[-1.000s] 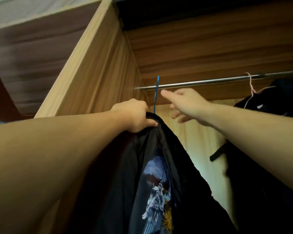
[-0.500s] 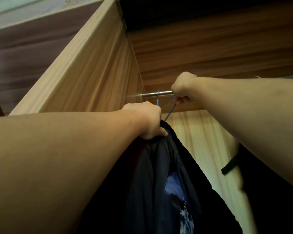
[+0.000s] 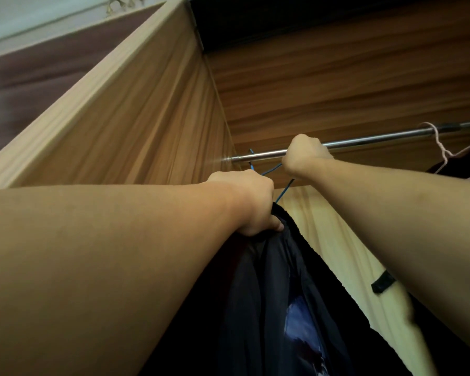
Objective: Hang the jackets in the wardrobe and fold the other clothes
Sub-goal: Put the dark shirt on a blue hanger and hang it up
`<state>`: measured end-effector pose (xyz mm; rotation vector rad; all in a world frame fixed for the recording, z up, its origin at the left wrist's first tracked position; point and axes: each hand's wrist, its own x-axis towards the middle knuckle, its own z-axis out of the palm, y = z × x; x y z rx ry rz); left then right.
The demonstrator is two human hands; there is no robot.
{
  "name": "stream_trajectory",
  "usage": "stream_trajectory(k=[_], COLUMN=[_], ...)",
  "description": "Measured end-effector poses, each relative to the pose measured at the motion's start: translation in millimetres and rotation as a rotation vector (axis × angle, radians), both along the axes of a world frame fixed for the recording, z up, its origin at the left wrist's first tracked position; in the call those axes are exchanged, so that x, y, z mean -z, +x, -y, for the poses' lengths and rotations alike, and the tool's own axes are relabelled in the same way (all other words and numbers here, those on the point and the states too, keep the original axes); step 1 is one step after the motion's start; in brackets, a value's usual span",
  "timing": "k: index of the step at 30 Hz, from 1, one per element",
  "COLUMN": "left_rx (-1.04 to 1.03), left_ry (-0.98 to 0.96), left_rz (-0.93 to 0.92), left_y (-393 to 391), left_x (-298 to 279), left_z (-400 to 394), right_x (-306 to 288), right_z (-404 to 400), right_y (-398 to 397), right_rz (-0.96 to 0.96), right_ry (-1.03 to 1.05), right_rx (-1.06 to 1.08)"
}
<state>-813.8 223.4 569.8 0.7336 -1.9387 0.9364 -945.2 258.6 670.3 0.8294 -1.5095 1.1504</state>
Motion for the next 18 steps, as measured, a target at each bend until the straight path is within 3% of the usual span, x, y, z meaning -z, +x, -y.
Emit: stream_trajectory(k=[6, 10, 12, 15, 18], left_rx=[0.021, 0.023, 0.028, 0.035, 0.028], left_ry=[0.013, 0.018, 0.018, 0.008, 0.009], left_rz=[0.011, 0.009, 0.012, 0.028, 0.040], left_y=[1.8, 1.3, -0.2, -4.2, -6.5], left_x=[-0.9, 0.6, 2.5, 4.7, 6.4], left_z=[-3.2, -0.8, -0.4, 1.5, 1.8], right_x=[-24.3, -34.5, -29.0, -9.9, 15.2], right_z=[-6.9, -19.8, -26.2, -25.4, -30.0], right_y=[5.3, 3.7, -8.7, -42.0, -76.8], right_rz=[0.023, -0.018, 0.019, 0.120, 0.204], right_ry=[0.087, 0.189, 0.194, 0.111, -0.127], right_rx=[-0.035, 0.125, 0.107, 0.044, -0.115])
